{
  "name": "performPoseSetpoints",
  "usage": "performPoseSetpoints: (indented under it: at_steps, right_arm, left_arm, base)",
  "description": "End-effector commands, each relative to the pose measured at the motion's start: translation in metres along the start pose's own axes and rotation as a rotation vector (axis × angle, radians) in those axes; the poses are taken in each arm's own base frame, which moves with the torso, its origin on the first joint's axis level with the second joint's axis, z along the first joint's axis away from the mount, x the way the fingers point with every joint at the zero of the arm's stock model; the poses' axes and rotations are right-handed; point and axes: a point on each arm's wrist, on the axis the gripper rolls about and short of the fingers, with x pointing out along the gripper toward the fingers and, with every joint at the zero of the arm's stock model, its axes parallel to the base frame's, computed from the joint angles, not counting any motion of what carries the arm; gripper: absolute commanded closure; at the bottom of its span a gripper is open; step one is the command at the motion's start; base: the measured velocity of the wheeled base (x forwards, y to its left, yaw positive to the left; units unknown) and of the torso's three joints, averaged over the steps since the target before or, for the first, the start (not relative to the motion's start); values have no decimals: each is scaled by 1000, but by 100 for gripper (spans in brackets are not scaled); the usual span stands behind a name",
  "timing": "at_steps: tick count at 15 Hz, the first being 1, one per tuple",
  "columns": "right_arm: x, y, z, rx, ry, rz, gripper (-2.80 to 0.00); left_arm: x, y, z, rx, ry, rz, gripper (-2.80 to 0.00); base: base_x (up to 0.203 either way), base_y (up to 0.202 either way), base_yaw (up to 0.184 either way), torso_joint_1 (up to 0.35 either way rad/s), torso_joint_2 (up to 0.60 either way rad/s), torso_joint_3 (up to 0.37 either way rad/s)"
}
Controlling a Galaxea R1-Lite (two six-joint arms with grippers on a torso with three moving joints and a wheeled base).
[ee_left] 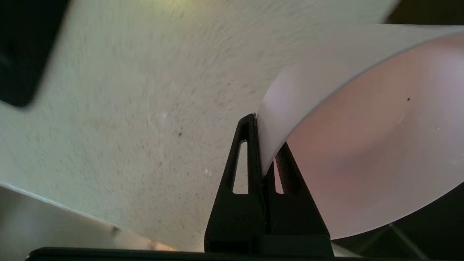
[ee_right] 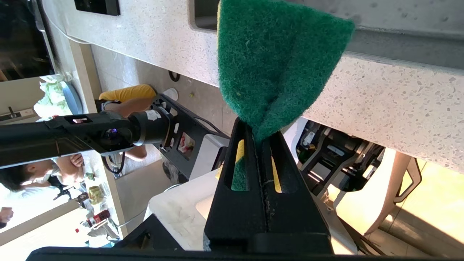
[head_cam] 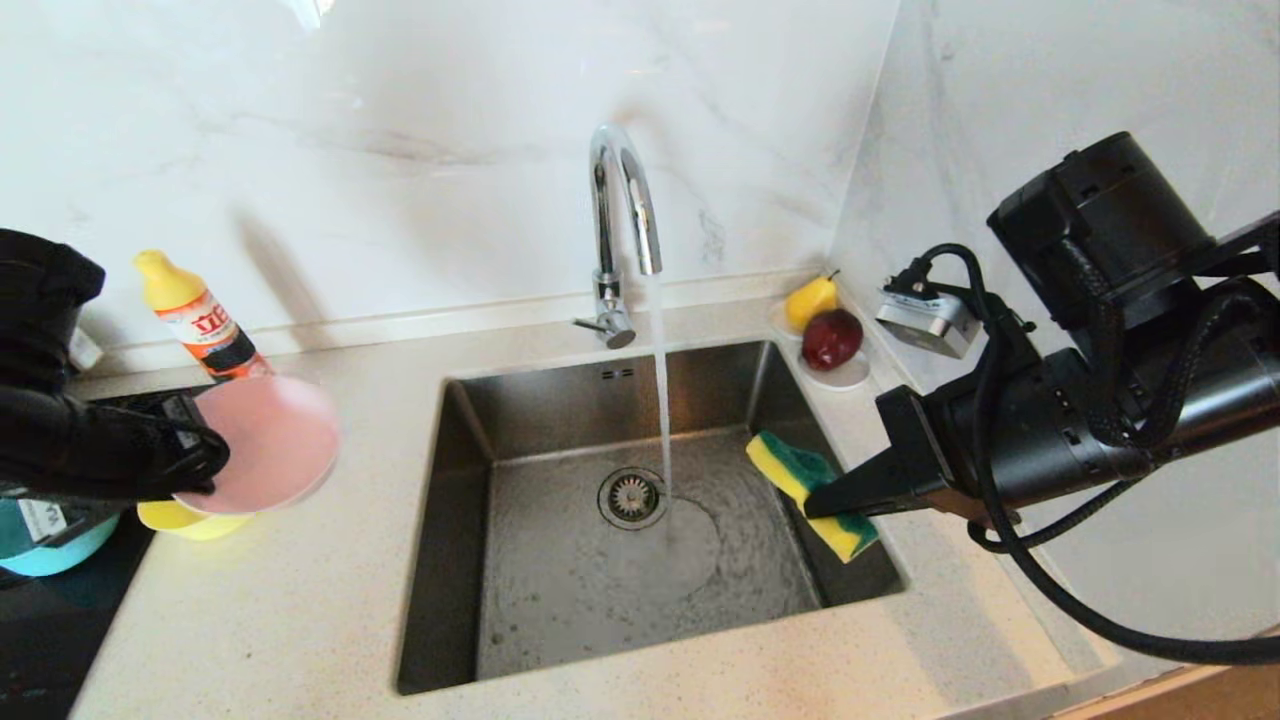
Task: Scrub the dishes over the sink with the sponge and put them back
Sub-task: Place the bowl on the table
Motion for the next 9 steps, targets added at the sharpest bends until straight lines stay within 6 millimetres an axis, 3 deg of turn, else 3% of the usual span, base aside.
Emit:
performPoseSetpoints:
  at_steps: [1,9]
  right_arm:
    - [3,-1,0,6,11,-3,0]
    - [14,-3,5,3,7,6,0]
  left_arm:
    - [26,10,-4,-70,88,53,0]
    - [70,51,-5,-230,212,215,0]
  base:
    - [0,0,0,0,0,0]
    - [0,0,0,0,0,0]
